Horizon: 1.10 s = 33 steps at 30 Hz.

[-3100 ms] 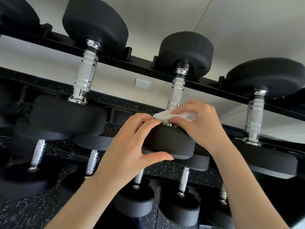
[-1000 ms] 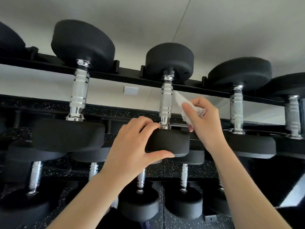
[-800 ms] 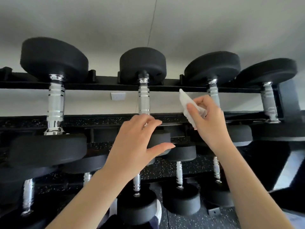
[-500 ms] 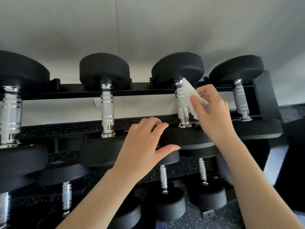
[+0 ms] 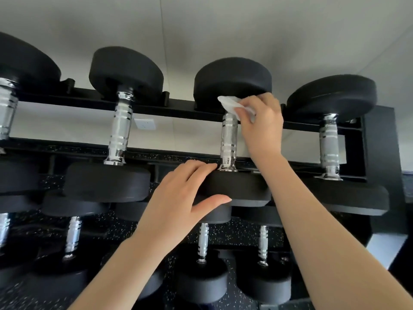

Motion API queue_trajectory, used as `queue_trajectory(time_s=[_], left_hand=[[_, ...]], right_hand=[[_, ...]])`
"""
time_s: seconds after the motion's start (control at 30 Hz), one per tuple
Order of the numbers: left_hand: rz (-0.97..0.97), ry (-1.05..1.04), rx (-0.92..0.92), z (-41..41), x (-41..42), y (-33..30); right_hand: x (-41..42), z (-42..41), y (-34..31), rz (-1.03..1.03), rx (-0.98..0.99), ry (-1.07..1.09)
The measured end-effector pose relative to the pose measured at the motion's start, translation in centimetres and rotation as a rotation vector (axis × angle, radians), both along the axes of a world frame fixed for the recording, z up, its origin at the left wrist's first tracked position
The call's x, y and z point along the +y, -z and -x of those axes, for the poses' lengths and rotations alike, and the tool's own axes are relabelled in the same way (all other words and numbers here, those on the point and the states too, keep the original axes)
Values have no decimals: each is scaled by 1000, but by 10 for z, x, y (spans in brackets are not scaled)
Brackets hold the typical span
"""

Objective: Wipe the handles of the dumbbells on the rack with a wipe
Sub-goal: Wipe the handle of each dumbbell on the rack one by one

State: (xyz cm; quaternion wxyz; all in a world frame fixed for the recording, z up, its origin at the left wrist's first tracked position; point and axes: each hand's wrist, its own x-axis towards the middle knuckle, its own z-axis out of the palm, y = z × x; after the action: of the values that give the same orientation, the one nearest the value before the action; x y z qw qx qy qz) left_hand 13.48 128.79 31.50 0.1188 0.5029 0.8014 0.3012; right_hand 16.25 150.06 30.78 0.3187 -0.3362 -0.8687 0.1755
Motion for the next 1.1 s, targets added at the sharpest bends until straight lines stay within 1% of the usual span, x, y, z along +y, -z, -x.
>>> queue_trajectory(time_s=[0.1,0.2,0.3,0.37,0.47,0.57,0.67,0.77,0.93,1.0,1.1], left_hand=[[-20,-18,29,-1,-1,3],[-64,-24,129,-2,-1,6],[-68,-32,175,-3,-1,6],[-72,-33,170,-5,-1,6],[-88,-29,147,-3,0,6],[-89,-28,125,-2,0,5],[-112,-39,111,-3,1,6],[-128,-47,98,-3,1,7],[-119,-57,70,-4,0,8],[-123,-61,68,-4,0,7],[-121,-58,69,-4,0,6]], right_hand=[[-1,3,1,-107,10,29],[-3,6,-2,-171,-13,-4],[-5,11,-7,-56,-21,-55],[-6,13,-10,14,-20,-42],[-6,15,-14,68,-40,-20],[-3,7,-20,146,-128,-61],[-7,-10,-26,196,-223,-183],[-20,-29,-26,321,-331,-272],[-20,-38,-30,463,-513,-329],[-17,-43,-29,529,-547,-343],[-14,-50,-29,603,-535,-376]])
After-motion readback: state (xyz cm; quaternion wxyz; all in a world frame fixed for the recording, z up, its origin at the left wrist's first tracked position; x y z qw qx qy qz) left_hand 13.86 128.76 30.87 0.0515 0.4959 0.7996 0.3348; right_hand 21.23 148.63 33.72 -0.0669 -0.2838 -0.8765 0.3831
